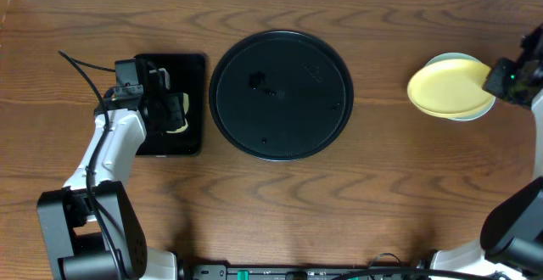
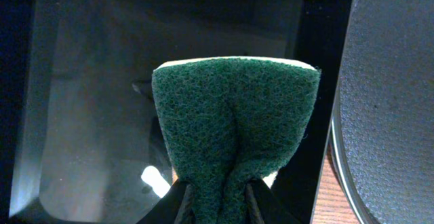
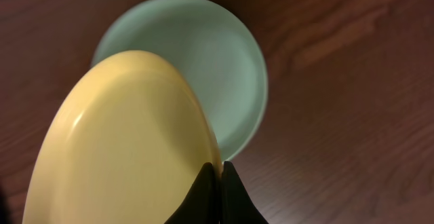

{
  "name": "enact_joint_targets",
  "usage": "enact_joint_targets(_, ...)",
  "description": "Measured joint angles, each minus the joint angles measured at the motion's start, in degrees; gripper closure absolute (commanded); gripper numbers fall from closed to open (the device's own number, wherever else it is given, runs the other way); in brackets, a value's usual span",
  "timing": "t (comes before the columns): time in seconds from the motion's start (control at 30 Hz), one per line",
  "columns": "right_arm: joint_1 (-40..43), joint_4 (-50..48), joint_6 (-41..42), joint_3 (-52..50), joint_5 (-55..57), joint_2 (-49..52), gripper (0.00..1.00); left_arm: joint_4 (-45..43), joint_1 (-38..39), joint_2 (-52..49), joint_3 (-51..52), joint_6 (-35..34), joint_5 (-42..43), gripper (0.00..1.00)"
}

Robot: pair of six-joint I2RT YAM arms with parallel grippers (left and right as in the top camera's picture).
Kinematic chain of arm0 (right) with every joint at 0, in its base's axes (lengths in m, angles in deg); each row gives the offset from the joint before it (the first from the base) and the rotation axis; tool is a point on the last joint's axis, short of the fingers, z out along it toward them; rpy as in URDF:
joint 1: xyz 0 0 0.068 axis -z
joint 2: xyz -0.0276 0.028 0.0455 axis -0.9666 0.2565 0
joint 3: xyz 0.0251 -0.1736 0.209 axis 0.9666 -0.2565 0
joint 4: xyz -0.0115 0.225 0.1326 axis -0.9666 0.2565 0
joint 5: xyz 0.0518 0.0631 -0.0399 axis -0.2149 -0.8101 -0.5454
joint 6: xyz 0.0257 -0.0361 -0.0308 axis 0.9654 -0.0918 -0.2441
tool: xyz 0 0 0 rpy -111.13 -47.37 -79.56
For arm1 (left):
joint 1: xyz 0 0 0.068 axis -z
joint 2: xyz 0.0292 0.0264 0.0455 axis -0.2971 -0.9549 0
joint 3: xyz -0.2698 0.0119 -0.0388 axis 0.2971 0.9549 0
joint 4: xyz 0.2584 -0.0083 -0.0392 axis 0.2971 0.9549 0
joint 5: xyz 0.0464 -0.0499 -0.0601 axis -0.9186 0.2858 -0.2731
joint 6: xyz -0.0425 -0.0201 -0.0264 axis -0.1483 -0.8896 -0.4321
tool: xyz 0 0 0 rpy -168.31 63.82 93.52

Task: Clean dirty plates on tray and stack at the side
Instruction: 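Carry the yellow plate right and set it on the mint-green plates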

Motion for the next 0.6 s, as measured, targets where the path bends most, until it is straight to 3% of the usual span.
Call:
enact_joint_targets(0.17, 1.57, -0.70, 0.00, 0.00, -0.24, 3.65, 0.98, 0.00, 0.00, 0.00, 0.00, 0.00, 0.00, 0.92)
enact_joint_targets(0.2, 1.88, -0.87, 0.00, 0.00, -0.31, 4.35, 0.88, 0.00, 0.00, 0.00, 0.00, 0.00, 0.00, 0.92)
enact_joint_targets(0.23, 2.14, -1.03, 0.02, 0.00, -0.33, 4.85, 0.67, 0.02, 0.00, 0.00, 0.00, 0.00, 0.00, 0.92)
enact_joint_targets(0.3, 2.67, -1.27, 0.26, 0.00, -0.50, 5.42, 0.52, 0.00, 0.00, 0.00, 0.00, 0.00, 0.00, 0.91)
enact_joint_targets(0.37, 2.80, -1.60, 0.59, 0.00, -0.61, 5.46, 0.42, 0.00, 0.00, 0.00, 0.00, 0.00, 0.00, 0.78)
enact_joint_targets(0.6, 2.80, -3.43, 0.59, 0.00, -3.10, 5.46, 0.45, 0.00, 0.00, 0.00, 0.00, 0.11, 0.00, 0.76)
